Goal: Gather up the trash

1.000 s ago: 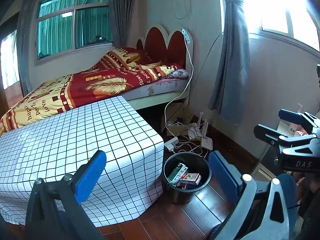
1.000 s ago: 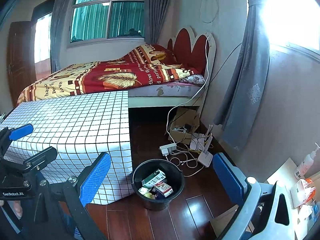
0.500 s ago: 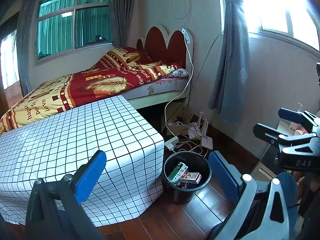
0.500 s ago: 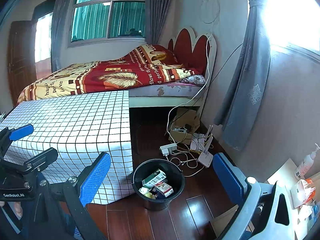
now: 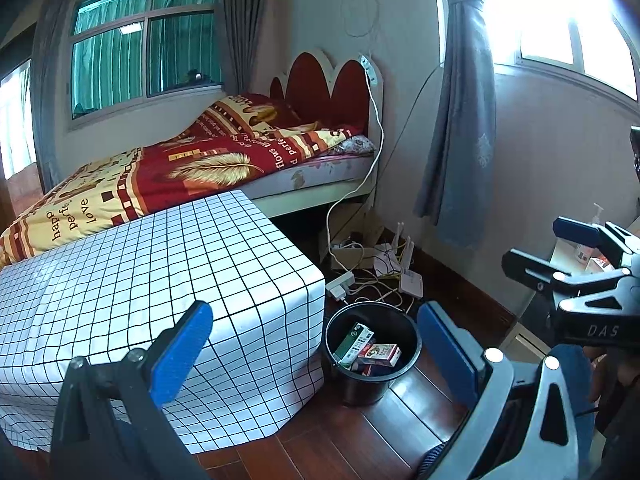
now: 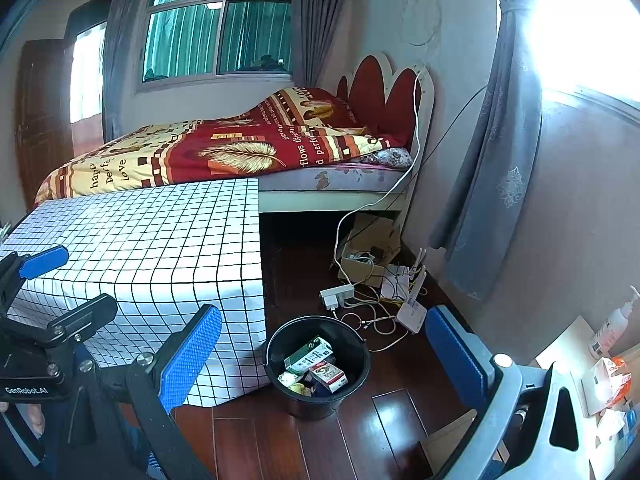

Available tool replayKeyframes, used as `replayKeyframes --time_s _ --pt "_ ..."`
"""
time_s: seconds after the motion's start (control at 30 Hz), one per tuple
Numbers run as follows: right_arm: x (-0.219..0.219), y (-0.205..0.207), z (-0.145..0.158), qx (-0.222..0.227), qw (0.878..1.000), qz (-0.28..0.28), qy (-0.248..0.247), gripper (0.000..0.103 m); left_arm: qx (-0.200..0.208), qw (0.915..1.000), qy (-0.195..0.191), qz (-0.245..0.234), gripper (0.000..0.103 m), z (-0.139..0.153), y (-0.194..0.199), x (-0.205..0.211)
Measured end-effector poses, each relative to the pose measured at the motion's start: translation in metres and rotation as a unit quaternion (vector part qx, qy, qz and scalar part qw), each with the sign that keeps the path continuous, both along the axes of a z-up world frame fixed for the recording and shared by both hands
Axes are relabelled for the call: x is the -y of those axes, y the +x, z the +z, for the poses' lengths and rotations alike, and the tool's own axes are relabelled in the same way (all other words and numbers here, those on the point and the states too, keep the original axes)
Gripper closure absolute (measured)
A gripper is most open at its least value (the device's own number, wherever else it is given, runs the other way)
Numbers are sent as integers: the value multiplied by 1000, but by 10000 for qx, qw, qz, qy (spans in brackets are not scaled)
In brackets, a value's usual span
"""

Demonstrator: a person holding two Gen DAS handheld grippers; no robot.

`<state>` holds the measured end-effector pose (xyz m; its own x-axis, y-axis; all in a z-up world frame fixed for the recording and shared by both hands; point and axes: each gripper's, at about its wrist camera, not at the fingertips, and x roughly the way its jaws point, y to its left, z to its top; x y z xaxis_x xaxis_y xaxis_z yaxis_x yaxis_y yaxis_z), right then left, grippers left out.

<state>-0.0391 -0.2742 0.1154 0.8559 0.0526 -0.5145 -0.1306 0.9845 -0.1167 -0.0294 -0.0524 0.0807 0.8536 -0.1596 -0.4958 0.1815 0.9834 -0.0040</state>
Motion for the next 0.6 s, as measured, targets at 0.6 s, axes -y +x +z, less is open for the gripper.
replayKeyframes --time_s 0.6 --pt "-5 -3 -1 2 10000 -5 -20 0 3 10000 51 -84 0 -1 1 -5"
